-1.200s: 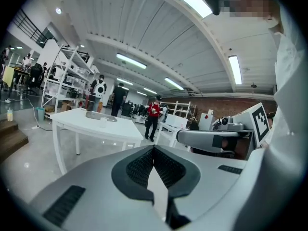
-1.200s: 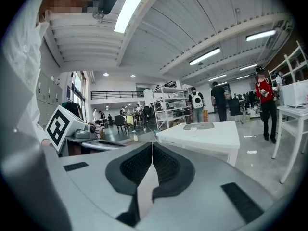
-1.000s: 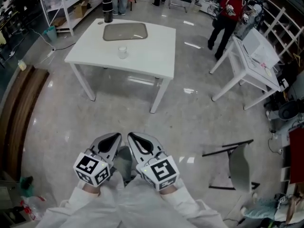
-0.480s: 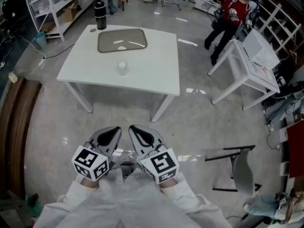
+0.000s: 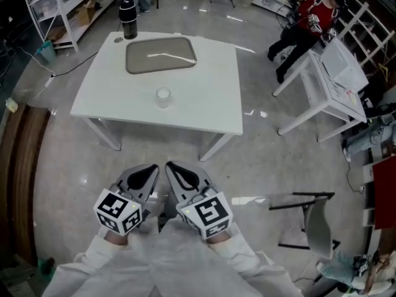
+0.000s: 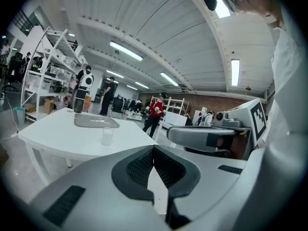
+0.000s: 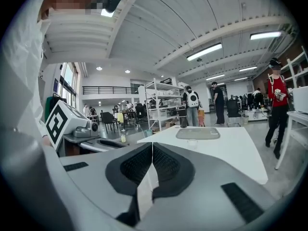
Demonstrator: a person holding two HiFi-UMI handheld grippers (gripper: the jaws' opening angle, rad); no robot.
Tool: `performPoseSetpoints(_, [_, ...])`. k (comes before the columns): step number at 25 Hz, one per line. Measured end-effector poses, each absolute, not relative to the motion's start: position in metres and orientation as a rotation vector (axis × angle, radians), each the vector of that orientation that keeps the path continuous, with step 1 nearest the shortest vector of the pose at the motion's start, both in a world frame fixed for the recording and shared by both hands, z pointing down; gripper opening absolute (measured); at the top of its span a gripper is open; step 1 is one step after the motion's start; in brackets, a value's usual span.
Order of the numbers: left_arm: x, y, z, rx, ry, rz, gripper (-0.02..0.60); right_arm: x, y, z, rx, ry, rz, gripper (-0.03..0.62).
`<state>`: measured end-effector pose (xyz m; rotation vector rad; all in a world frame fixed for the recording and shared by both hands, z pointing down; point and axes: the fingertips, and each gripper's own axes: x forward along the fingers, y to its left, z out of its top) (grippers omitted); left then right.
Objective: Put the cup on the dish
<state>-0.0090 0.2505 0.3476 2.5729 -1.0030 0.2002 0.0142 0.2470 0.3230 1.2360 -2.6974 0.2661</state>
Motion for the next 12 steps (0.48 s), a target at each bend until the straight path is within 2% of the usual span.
performPoseSetpoints(12, [-0.018,0.159,0.352,2.558,-1.048,0.203,0.006,0.005,0.155,0.331,1.18,-2.727,0.289,0.014])
